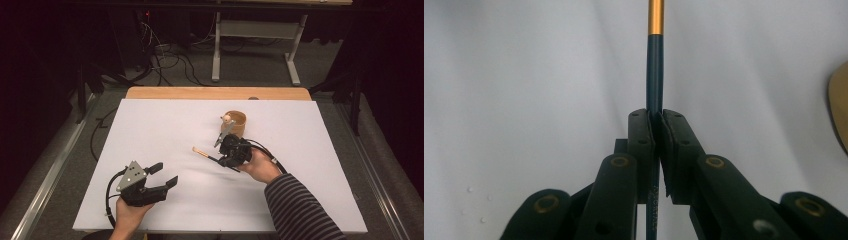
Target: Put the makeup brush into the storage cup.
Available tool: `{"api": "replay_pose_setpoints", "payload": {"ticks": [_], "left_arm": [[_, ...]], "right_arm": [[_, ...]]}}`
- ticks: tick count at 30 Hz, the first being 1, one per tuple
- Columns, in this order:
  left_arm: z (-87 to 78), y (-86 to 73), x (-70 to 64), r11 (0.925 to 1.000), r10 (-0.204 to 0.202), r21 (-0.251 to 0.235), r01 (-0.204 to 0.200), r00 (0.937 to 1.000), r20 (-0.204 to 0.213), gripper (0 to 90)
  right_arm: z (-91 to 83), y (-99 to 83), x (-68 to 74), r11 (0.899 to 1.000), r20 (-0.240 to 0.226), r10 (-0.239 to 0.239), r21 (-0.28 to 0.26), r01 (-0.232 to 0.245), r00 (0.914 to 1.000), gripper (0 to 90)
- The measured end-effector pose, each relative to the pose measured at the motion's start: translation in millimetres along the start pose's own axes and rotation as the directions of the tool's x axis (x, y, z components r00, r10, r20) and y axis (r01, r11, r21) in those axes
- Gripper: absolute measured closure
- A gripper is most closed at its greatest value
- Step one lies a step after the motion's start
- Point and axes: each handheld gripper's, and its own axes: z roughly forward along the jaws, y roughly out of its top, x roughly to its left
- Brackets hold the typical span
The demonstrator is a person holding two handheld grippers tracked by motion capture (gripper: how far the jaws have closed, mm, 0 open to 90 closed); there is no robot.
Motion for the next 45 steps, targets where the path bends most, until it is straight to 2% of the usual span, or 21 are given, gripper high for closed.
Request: {"api": "replay_pose_setpoints", "payload": {"ticks": [1,10,13,24,35,42,45], "left_arm": [[0.1,0.0,0.0,1.0,0.0,0.0,0.0,1.0,0.0,30.4],[1.8,0.5,-0.2,1.0,0.0,0.004,-0.001,1.0,0.002,30.5],[1.9,0.4,-0.7,1.0,0.003,0.004,-0.003,1.0,0.002,30.6],[1.8,0.3,-0.6,1.0,0.002,0.004,-0.002,1.0,0.003,30.5],[1.9,0.4,-0.8,1.0,0.002,0.004,-0.002,1.0,0.004,30.6],[2.7,0.3,-1.4,1.0,0.003,0.007,-0.003,1.0,0.005,30.7],[3.9,0.2,-1.1,1.0,0.001,0.008,-0.001,1.0,0.003,30.7]], "right_arm": [[-1.7,-1.3,0.3,1.0,-0.005,0.016,-0.013,-0.016,0.9999,86.0],[-13.2,-13.7,-0.4,0.998,0.002,0.041,-0.056,-0.041,0.9991,86.0],[-18.5,-19.0,-1.1,0.995,0.004,0.05,-0.084,-0.049,0.9987,85.9],[-24.8,-31.3,-1.2,0.99,-0.007,0.077,-0.117,-0.077,0.997,86.0],[-34.0,-45.8,1.8,0.982,-0.015,0.099,-0.162,-0.1,0.995,85.9],[-40.1,-57.0,1.3,0.974,-0.017,0.121,-0.191,-0.122,0.9925,85.9],[-45.2,-64.0,-0.8,0.967,-0.023,0.126,-0.219,-0.128,0.9917,85.9]]}}
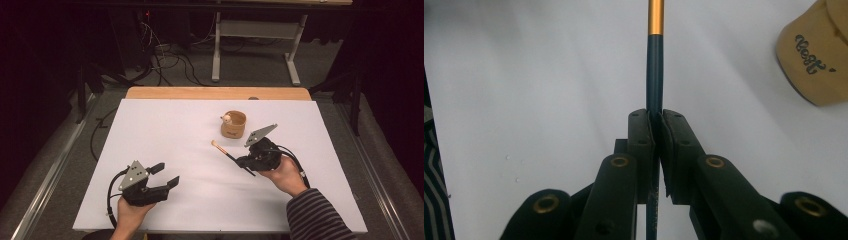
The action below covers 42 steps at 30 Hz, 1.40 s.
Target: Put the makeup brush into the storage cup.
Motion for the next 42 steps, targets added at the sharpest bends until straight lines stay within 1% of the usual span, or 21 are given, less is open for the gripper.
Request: {"api": "replay_pose_setpoints", "payload": {"ticks": [3,4,7,8,10,11,15,20,23,25,26,30,33,38,40,42], "left_arm": [[-0.2,0.0,-0.2,1.0,0.004,0.002,-0.004,1.0,0.001,30.7],[-0.4,0.0,-0.3,1.0,0.004,0.002,-0.004,1.0,0.002,30.7],[-0.5,0.0,-0.3,1.0,0.004,0.002,-0.004,1.0,0.002,30.7],[-0.7,-0.1,-0.2,1.0,0.002,-0.001,-0.002,1.0,0.002,30.7],[-0.6,-0.1,0.2,1.0,0.001,-0.002,-0.001,1.0,0.001,30.7],[-0.5,0.0,0.4,1.0,0.001,0.001,-0.001,1.0,0.001,30.7],[-0.2,0.0,-0.1,1.0,0.002,0.0,-0.002,1.0,0.001,30.7],[-0.5,-0.1,0.1,1.0,0.0,0.0,0.0,1.0,0.0,30.7],[-0.5,-0.1,0.3,1.0,-0.001,0.001,0.001,1.0,0.0,30.7],[-0.5,0.0,0.0,1.0,0.0,-0.001,0.0,1.0,0.001,30.7],[-0.6,0.0,-0.1,1.0,0.0,-0.001,0.0,1.0,0.001,30.7],[-0.5,0.0,-0.4,1.0,0.001,0.0,-0.001,1.0,0.002,30.7],[-0.2,-0.1,-0.2,1.0,-0.001,0.0,0.001,1.0,0.001,30.7],[0.3,0.0,-0.6,1.0,0.0,0.002,0.0,1.0,0.001,30.7],[0.3,0.0,-0.9,1.0,-0.001,0.001,0.001,1.0,0.001,30.8],[0.1,0.0,-0.9,1.0,0.002,0.003,-0.002,1.0,0.001,30.7]], "right_arm": [[-3.2,-2.3,-1.5,1.0,0.0,0.005,-0.013,-0.005,1.0,85.9],[-6.0,-4.7,-0.9,0.999,-0.001,0.025,-0.027,-0.025,0.9997,85.9],[-8.5,-6.9,-1.2,0.999,-0.001,0.017,-0.038,-0.017,0.9998,85.9],[-10.6,-8.9,-0.2,0.998,-0.005,0.03,-0.053,-0.03,0.9996,85.9],[-12.4,-11.0,-0.7,0.997,-0.003,0.03,-0.071,-0.03,0.9995,85.9],[-13.6,-12.0,-1.3,0.997,-0.002,0.028,-0.072,-0.028,0.9996,85.9],[-16.3,-16.0,-1.6,0.993,-0.006,0.047,-0.105,-0.048,0.9989,85.9],[-21.1,-21.8,-2.4,0.989,0.001,0.066,-0.13,-0.066,0.9978,85.9],[-22.9,-23.7,-3.3,0.988,0.004,0.066,-0.143,-0.064,0.9978,85.9],[-26.3,-25.9,-3.7,0.984,0.01,0.082,-0.159,-0.079,0.9966,86.0],[-26.7,-26.9,-3.9,0.982,0.007,0.079,-0.172,-0.077,0.9968,85.9],[-29.0,-32.2,-4.4,0.978,0.011,0.094,-0.185,-0.091,0.9955,85.9],[-31.4,-36.8,-4.9,0.973,0.033,0.096,-0.214,-0.086,0.9949,85.9],[-37.6,-41.2,-5.2,0.962,0.052,0.116,-0.254,-0.099,0.9918,85.9],[-39.8,-42.3,-5.6,0.961,0.063,0.112,-0.262,-0.091,0.9917,85.9],[-40.9,-43.3,-6.1,0.959,0.071,0.117,-0.268,-0.094,0.9906,85.9]]}}
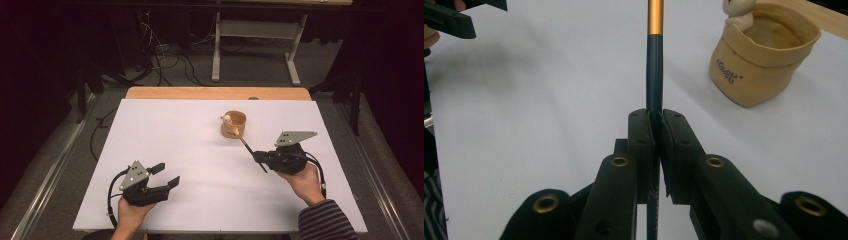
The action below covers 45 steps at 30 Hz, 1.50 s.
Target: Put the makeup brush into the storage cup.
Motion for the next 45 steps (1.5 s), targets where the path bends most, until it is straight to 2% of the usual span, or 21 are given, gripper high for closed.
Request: {"api": "replay_pose_setpoints", "payload": {"ticks": [5,12,26,45], "left_arm": [[0.1,-0.1,0.5,1.0,-0.002,0.0,0.002,1.0,0.0,30.7],[0.4,0.0,0.0,1.0,0.001,0.002,-0.001,1.0,0.0,30.8],[0.9,-0.1,1.9,1.0,0.001,0.007,-0.001,1.0,-0.002,30.7],[2.0,0.7,9.1,0.9999,0.006,0.013,-0.006,0.9997,-0.023,30.7]], "right_arm": [[-2.0,-2.3,-2.5,1.0,0.015,0.007,-0.008,-0.007,0.9999,85.8],[-7.7,-3.4,-9.8,0.997,0.043,0.072,-0.029,-0.071,0.9965,85.7],[-7.8,2.5,-20.5,0.993,0.052,0.106,-0.058,-0.103,0.993,85.8],[4.0,23.9,-28.5,0.992,0.076,0.102,-0.08,-0.096,0.9918,85.8]]}}
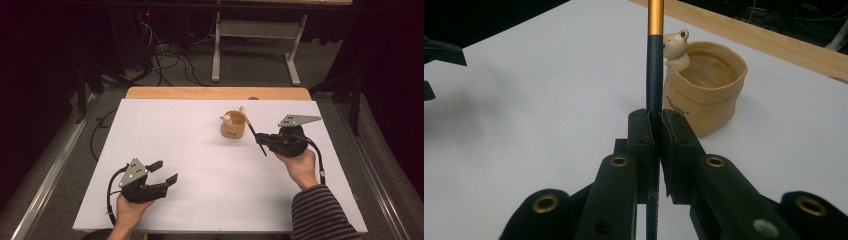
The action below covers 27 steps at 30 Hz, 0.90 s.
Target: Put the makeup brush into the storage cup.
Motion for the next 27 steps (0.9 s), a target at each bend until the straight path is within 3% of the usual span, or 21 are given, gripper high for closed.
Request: {"api": "replay_pose_setpoints", "payload": {"ticks": [10,18,27], "left_arm": [[0.2,0.5,-0.1,0.9999,0.011,0.003,-0.011,0.9999,-0.003,31.2],[0.9,0.3,-0.2,0.9999,0.009,0.006,-0.009,0.9999,-0.004,31.1],[0.8,0.4,-0.7,0.9999,0.013,0.008,-0.013,0.9999,-0.002,31.2]], "right_arm": [[9.5,2.4,-6.1,1.0,0.019,0.015,0.004,-0.015,0.9997,85.8],[9.6,15.1,-8.9,1.0,0.027,0.011,-0.019,-0.01,0.9996,85.7],[16.4,23.3,-9.9,0.999,0.02,0.033,-0.003,-0.033,0.9993,85.8]]}}
